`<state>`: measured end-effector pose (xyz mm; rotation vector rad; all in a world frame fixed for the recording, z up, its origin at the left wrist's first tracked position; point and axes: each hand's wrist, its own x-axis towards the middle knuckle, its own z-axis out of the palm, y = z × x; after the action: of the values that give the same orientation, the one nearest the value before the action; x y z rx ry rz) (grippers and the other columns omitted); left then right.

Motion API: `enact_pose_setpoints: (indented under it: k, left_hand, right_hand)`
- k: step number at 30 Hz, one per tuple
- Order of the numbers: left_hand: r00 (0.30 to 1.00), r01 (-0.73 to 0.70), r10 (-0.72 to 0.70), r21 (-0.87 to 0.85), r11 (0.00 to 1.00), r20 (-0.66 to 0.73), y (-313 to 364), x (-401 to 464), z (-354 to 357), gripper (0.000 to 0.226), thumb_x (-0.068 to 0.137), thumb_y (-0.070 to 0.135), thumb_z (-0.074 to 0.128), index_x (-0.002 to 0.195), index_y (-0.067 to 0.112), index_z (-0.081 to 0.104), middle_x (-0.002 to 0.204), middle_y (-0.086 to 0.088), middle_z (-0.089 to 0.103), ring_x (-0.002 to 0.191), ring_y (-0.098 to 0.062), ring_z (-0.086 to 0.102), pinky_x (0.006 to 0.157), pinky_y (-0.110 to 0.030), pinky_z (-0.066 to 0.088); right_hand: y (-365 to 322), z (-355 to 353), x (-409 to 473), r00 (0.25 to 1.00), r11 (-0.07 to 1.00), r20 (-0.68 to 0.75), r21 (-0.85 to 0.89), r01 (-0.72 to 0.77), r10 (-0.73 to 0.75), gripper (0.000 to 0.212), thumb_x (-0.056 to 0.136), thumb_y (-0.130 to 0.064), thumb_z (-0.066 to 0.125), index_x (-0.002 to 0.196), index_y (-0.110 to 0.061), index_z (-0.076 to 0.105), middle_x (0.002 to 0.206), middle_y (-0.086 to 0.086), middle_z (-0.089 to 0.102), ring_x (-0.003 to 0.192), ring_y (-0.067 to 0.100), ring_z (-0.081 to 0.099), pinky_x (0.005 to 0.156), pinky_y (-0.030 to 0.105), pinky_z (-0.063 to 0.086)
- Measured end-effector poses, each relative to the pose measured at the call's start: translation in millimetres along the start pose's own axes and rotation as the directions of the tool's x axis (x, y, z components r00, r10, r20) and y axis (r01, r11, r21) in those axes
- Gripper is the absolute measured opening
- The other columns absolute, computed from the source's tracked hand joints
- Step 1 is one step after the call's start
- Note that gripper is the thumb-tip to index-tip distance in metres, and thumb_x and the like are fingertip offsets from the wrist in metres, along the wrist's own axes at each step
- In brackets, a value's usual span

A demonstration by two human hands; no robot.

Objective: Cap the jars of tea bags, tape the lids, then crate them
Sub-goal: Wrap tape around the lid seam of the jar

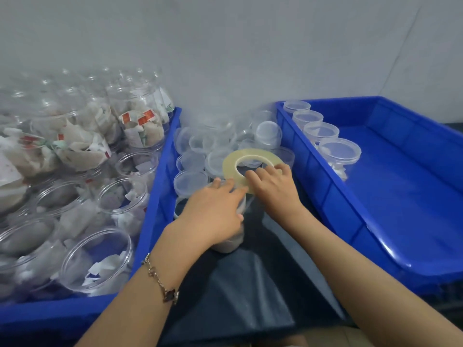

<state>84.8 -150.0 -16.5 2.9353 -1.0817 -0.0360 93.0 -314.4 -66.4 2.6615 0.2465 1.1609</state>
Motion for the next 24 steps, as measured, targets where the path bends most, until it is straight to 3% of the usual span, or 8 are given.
enact_pose_setpoints:
  k: [4, 9, 13, 15, 17, 20, 22, 24]
  left_hand:
    - [1.0, -0.006, 0.008, -0.061, 0.998, 0.019, -2, -4, 4, 0.061, 0.099, 0.036, 0.042, 0.151, 0.033, 0.011, 0.16, 0.003, 0.003, 0.147, -0.022, 0.003, 0.115, -0.034, 0.011]
    - [1.0, 0.002, -0.004, -0.127, 0.992, -0.015, -5, -5, 10, 0.06, 0.098, 0.031, 0.042, 0.151, 0.032, 0.014, 0.16, 0.004, 0.004, 0.147, -0.021, 0.001, 0.115, -0.032, 0.007]
    - [0.989, 0.0, -0.036, -0.241, 0.971, -0.147, -1, -5, 19, 0.051, 0.091, 0.042, 0.052, 0.139, 0.029, 0.039, 0.152, 0.004, 0.027, 0.144, -0.019, 0.011, 0.115, -0.033, 0.005]
    - [0.972, 0.014, -0.08, -0.289, 0.957, -0.219, 2, -3, 23, 0.049, 0.085, 0.052, 0.058, 0.125, 0.026, 0.05, 0.136, 0.005, 0.042, 0.138, -0.02, 0.024, 0.114, -0.036, 0.012]
    - [0.939, 0.03, -0.104, -0.223, 0.974, -0.328, 4, -2, 27, 0.045, 0.083, 0.052, 0.061, 0.118, 0.027, 0.051, 0.125, 0.007, 0.047, 0.127, -0.019, 0.037, 0.109, -0.033, 0.022]
    - [0.91, 0.146, -0.2, -0.17, 0.975, -0.362, 4, 2, 35, 0.064, 0.087, 0.058, 0.052, 0.14, 0.027, 0.034, 0.144, -0.002, 0.039, 0.136, -0.023, 0.027, 0.11, -0.035, 0.019]
    - [0.926, 0.247, -0.276, -0.139, 0.959, -0.258, 3, 7, 39, 0.073, 0.09, 0.065, 0.034, 0.15, 0.033, 0.007, 0.159, -0.009, 0.007, 0.145, -0.032, -0.002, 0.114, -0.052, 0.008]
    - [0.946, 0.272, -0.283, -0.092, 0.958, -0.157, 1, 10, 40, 0.069, 0.089, 0.069, 0.023, 0.149, 0.041, 0.002, 0.16, -0.008, -0.002, 0.143, -0.039, -0.006, 0.109, -0.06, 0.017]
  right_hand:
    - [-19, 7, 4, 0.98, 0.979, 0.093, 0.09, -0.182, 0.174, 0.016, 0.06, -0.01, 0.073, 0.071, -0.016, 0.062, 0.056, -0.002, 0.056, 0.056, 0.022, 0.059, 0.066, 0.031, 0.047]
    - [-39, 17, 4, 0.913, 0.907, 0.254, 0.198, -0.371, 0.318, 0.011, 0.086, -0.021, 0.056, 0.095, -0.017, 0.06, 0.08, -0.003, 0.066, 0.082, 0.021, 0.062, 0.077, 0.035, 0.034]
    - [-42, 9, 3, 0.913, 0.897, 0.188, 0.198, -0.396, 0.361, 0.011, 0.072, -0.013, 0.069, 0.075, -0.013, 0.059, 0.059, -0.002, 0.06, 0.059, 0.024, 0.061, 0.068, 0.034, 0.042]
    - [-43, 4, 3, 0.922, 0.914, 0.204, 0.176, -0.365, 0.329, 0.018, 0.067, -0.013, 0.073, 0.069, -0.013, 0.056, 0.053, -0.003, 0.057, 0.052, 0.022, 0.059, 0.063, 0.031, 0.043]
    - [-38, -2, 1, 0.945, 0.941, 0.199, 0.167, -0.295, 0.261, 0.027, 0.055, -0.011, 0.081, 0.065, -0.012, 0.056, 0.048, -0.002, 0.055, 0.043, 0.021, 0.055, 0.05, 0.025, 0.04]
    - [-25, -12, -7, 0.957, 0.97, 0.234, 0.134, -0.203, 0.168, 0.039, 0.037, -0.009, 0.085, 0.069, -0.009, 0.062, 0.043, -0.001, 0.053, 0.032, 0.022, 0.049, 0.037, 0.017, 0.022]
    - [-17, -15, -12, 0.963, 0.986, 0.241, 0.083, -0.146, 0.123, 0.04, 0.038, -0.007, 0.083, 0.076, -0.008, 0.067, 0.042, -0.001, 0.052, 0.03, 0.02, 0.048, 0.033, 0.017, 0.023]
    - [-9, -17, -14, 0.972, 0.992, 0.214, 0.065, -0.112, 0.096, 0.039, 0.045, -0.002, 0.079, 0.083, -0.006, 0.069, 0.043, 0.0, 0.052, 0.032, 0.018, 0.048, 0.03, 0.019, 0.032]
